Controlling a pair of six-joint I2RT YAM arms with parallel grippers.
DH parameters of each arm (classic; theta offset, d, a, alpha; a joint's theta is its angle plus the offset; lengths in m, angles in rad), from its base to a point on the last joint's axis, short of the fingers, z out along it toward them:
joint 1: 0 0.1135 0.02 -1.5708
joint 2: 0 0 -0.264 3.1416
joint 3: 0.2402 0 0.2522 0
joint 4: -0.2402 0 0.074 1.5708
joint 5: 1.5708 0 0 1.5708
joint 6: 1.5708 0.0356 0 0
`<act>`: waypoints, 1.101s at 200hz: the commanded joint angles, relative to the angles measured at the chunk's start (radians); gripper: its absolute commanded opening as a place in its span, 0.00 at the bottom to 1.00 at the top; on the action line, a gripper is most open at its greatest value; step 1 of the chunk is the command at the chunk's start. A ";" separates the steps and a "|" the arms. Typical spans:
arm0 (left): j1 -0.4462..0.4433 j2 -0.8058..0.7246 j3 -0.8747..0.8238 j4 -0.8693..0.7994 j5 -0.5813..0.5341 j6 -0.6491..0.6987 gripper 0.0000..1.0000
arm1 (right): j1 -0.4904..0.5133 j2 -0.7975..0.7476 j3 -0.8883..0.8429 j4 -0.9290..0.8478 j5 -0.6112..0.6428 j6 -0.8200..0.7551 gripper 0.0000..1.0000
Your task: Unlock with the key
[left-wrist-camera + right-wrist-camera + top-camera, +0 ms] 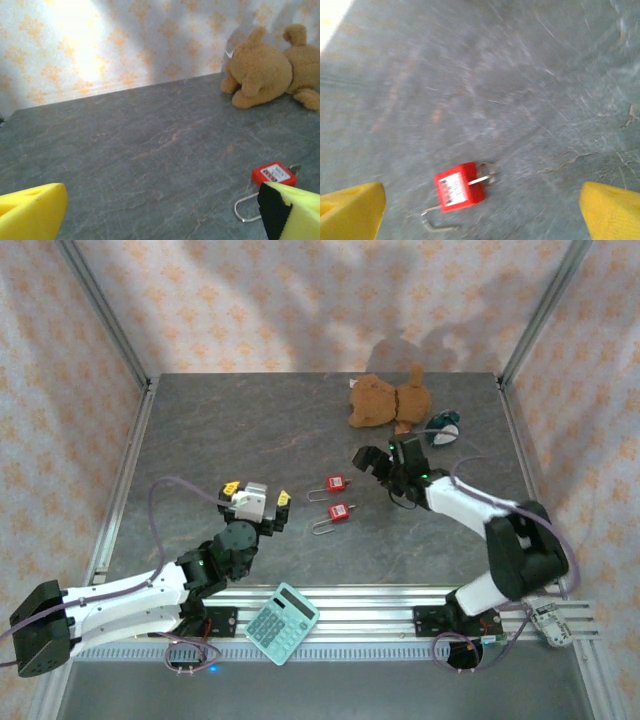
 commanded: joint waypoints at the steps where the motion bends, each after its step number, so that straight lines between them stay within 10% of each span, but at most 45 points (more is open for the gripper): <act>1: 0.002 -0.006 0.099 -0.127 -0.094 -0.036 1.00 | 0.016 -0.224 0.011 -0.140 0.092 -0.123 0.99; 31: 0.004 -0.009 0.084 -0.093 -0.094 0.004 1.00 | 0.060 -0.461 0.048 -0.318 0.335 -0.183 0.99; 60: 0.065 0.103 -0.045 0.433 -0.172 0.302 1.00 | 0.064 -0.518 0.066 -0.420 0.596 -0.208 0.99; 96: 0.375 0.193 0.025 0.234 0.079 0.218 1.00 | 0.061 -0.514 0.041 -0.338 0.671 -0.335 0.99; 138: 0.634 0.430 -0.121 0.664 0.183 0.205 1.00 | 0.045 -0.482 -0.033 -0.147 0.608 -0.551 0.99; 220: 0.904 0.705 -0.082 0.799 0.495 0.046 1.00 | 0.013 -0.417 -0.306 0.306 0.626 -0.850 0.99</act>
